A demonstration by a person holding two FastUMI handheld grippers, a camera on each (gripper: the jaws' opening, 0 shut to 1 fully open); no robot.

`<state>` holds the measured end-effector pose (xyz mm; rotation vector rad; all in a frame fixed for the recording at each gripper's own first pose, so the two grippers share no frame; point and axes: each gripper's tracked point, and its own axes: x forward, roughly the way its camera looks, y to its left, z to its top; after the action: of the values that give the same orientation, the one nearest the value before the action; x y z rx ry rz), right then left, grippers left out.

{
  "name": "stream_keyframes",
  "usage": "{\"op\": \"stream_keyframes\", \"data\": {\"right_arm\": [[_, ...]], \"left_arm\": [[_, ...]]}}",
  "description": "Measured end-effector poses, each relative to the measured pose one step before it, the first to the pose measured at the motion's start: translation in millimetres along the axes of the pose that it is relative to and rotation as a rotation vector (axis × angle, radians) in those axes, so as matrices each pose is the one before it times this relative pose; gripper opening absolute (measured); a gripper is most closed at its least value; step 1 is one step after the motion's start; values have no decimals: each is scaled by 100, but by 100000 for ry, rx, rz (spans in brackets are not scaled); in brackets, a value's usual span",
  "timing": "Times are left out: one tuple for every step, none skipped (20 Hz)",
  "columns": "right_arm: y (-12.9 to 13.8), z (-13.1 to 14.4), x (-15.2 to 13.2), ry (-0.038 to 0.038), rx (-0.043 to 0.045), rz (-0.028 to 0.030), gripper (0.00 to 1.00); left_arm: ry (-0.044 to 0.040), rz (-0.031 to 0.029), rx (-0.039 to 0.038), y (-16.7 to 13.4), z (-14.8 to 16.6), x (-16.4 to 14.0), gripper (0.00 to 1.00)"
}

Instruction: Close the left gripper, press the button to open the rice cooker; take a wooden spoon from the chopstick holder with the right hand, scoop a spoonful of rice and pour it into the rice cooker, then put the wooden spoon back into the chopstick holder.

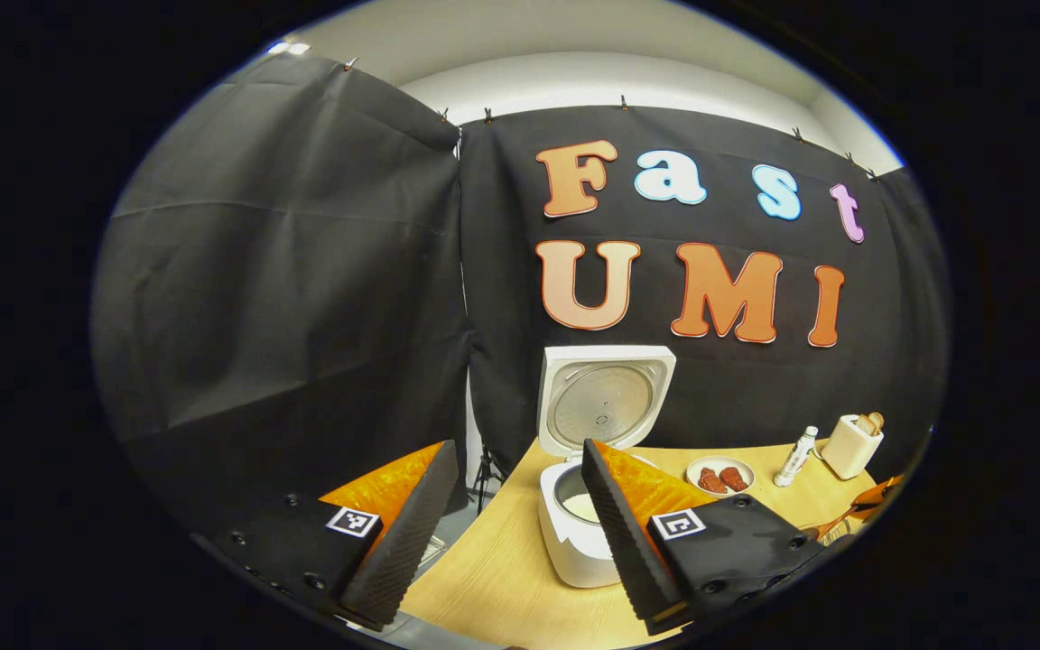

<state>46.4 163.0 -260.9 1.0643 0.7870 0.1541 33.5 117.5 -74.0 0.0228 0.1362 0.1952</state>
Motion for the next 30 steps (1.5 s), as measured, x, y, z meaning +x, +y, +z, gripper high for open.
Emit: {"op": "stream_keyframes", "data": {"right_arm": [[948, 285, -36, -386, 656, 1492, 8], [918, 91, 7, -53, 972, 1680, 8], [1053, 101, 68, 193, 1160, 1615, 8], [889, -138, 159, 871, 841, 1516, 8], [1004, -122, 278, 1010, 802, 1636, 8], [1211, -116, 288, 605, 617, 1539, 8], [1100, 42, 275, 51, 390, 1226, 8], [992, -196, 301, 475, 156, 1260, 8], [870, -137, 462, 332, 240, 895, 8], [884, -357, 256, 452, 455, 963, 8], [803, -159, 536, 303, 375, 1042, 8], [870, -217, 509, 553, 144, 1043, 8], [853, -249, 567, 518, 52, 764, 8], [690, -416, 596, 757, -383, 726, 8], [671, -384, 776, 804, -497, 541, 8], [598, -320, 633, 679, -561, 525, 8], [736, -293, 718, 699, -351, 660, 8], [807, -288, 630, 292, -96, 739, 8], [963, -381, 757, 513, -359, 868, 8], [862, -338, 554, 526, -719, 862, 8], [806, -217, 542, 215, -570, 528, 8], [912, -448, 707, 301, -929, 625, 8], [814, -301, 722, 310, -867, 530, 8], [796, -491, 596, 693, -852, 316, 8], [755, -352, 676, 866, -1166, 425, 8], [802, -543, 826, 538, -1218, 449, 8], [532, -327, 767, 118, -1224, 305, 8], [519, -206, 757, -633, -1123, -120, 8], [407, -305, 698, -398, -1344, -421, 8], [233, -320, 645, -240, -1899, -628, 8]], "left_arm": [[239, 125, -429, 211, -140, 178, 94], [365, 26, -343, 106, -189, 81, 94], [449, -71, -192, 36, -273, 57, 94], [263, 27, 180, 170, -187, 190, 94], [352, 474, 439, 262, -160, 207, 94], [412, 522, 207, 277, -91, 218, 94], [234, 79, -139, 189, -72, 150, 94], [94, -153, -144, 15, -3, 132, 94], [23, -93, 106, 76, -101, 24, 94], [-246, 10, 164, 143, 83, 114, 94], [-273, 55, 124, 134, 101, 148, 94], [-266, 8, 158, 135, 64, 87, 94], [-171, 50, 198, 231, -4, 104, 94], [-173, -6, 100, 108, -26, 14, 94], [-57, -92, -112, 116, 39, -107, 94], [4, -272, -186, 106, -21, 23, 94], [49, -185, -84, 166, -82, 41, 94], [64, 44, -19, 176, -112, 34, 94], [515, -387, -205, 70, -140, 58, 94], [435, -946, -348, -117, -106, -226, 94], [-143, -1146, -12, -142, -83, -303, 94], [-227, -971, 356, -60, 140, -110, 94], [-445, -533, 505, -88, 112, 49, 94], [-286, -183, 423, 14, 233, 49, 99], [-300, 210, -181, 294, 64, 13, 99], [82, -655, -363, -134, -161, -232, 94], [454, -328, -298, -67, -256, -64, 94], [667, -510, -321, -66, -164, -23, 90], [613, -442, -368, -30, -269, -9, 98], [497, -38, -264, 97, -120, -13, 94]]}}
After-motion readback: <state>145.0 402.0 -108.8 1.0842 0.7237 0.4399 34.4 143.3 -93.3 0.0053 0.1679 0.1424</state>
